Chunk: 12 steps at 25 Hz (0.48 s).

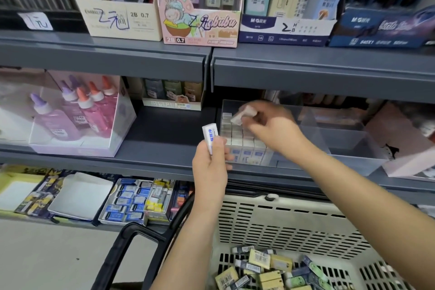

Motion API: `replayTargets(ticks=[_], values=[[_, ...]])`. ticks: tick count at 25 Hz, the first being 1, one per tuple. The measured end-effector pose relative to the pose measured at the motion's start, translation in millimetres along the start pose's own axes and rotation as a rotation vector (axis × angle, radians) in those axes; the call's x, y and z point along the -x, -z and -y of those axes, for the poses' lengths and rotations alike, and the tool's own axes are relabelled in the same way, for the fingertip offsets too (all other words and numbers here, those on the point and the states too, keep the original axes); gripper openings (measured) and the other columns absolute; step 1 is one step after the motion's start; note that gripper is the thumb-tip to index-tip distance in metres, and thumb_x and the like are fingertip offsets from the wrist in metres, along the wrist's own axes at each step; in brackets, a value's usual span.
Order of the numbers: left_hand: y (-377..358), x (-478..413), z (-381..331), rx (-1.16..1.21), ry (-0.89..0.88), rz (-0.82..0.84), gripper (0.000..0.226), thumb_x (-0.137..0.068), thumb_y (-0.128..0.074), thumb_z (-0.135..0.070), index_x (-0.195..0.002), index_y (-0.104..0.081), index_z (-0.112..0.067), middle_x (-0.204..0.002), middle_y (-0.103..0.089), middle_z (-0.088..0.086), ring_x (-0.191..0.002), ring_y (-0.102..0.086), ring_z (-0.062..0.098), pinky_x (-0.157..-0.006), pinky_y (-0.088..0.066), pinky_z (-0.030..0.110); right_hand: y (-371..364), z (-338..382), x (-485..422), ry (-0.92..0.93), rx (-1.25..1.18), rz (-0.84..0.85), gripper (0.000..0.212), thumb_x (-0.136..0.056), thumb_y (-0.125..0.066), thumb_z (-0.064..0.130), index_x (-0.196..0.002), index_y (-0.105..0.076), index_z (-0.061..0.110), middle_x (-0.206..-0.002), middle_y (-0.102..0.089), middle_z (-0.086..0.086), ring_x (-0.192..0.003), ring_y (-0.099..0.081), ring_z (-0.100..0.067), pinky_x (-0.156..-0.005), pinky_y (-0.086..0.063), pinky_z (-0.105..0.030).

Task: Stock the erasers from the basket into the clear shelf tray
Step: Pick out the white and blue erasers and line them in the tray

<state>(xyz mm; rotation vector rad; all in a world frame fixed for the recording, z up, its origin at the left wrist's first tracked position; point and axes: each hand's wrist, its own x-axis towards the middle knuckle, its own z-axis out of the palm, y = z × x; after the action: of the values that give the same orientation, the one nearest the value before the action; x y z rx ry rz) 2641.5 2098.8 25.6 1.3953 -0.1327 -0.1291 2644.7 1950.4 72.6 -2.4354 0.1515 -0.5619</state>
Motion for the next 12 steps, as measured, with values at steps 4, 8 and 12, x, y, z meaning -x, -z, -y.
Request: replayTargets(ticks=[4, 8, 12], values=[[1.4, -1.1, -2.0, 0.043, 0.08, -0.054, 0.02, -0.096, -0.04, -0.02, -0.086, -0.057, -0.02, -0.074, -0.052, -0.008, -0.067, -0.051, 0.008, -0.058, -0.046, 0.022, -4.1, -24.3, -43.3, -0.163, -0.111, 0.076, 0.018, -0.087, -0.058, 0.016, -0.102, -0.061, 0.024, -0.109, -0.067, -0.006, -0.096, -0.065, -0.024, -0.089, -0.052, -0.04], [2.6, -4.1, -0.9, 0.021, 0.11, -0.045, 0.024, -0.094, -0.035, -0.015, -0.09, -0.057, -0.022, -0.075, -0.047, -0.002, -0.065, -0.042, 0.009, -0.058, -0.036, 0.026, -19.1, -33.7, -71.3, -0.123, 0.056, 0.141, 0.027, -0.091, -0.053, 0.017, -0.118, -0.059, 0.014, -0.119, -0.062, -0.011, -0.107, -0.059, -0.025, -0.097, -0.044, -0.032], [4.3, -6.7, 5.2, -0.156, 0.018, -0.004, 0.024, -0.095, -0.038, -0.017, -0.074, -0.047, -0.01, -0.083, -0.044, 0.01, -0.077, -0.041, 0.02, -0.064, -0.034, 0.031, -24.2, -33.0, -91.6, -0.239, 0.191, 0.229, 0.028, -0.093, -0.047, 0.032, -0.112, -0.06, 0.017, -0.111, -0.065, -0.008, -0.1, -0.059, -0.023, -0.085, -0.043, -0.028]])
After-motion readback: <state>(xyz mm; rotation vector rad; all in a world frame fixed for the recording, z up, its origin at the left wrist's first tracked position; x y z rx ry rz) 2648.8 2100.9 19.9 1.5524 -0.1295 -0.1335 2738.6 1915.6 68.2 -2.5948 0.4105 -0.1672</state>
